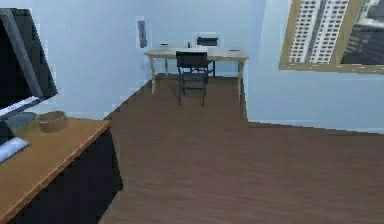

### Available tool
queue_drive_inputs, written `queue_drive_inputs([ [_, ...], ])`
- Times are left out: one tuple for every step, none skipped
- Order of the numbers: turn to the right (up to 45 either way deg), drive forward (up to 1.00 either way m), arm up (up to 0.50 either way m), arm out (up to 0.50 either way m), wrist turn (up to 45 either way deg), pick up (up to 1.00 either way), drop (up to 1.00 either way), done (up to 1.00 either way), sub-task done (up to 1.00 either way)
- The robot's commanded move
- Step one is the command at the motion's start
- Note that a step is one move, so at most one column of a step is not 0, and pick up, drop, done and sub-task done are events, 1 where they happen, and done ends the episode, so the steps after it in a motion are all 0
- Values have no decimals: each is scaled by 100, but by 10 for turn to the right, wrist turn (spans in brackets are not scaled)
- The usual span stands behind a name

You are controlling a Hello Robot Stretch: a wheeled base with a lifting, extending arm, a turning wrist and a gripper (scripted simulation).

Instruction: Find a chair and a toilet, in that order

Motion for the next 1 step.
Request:
queue_drive_inputs([
  [0,100,0,0,0,0,0,0,0],
])
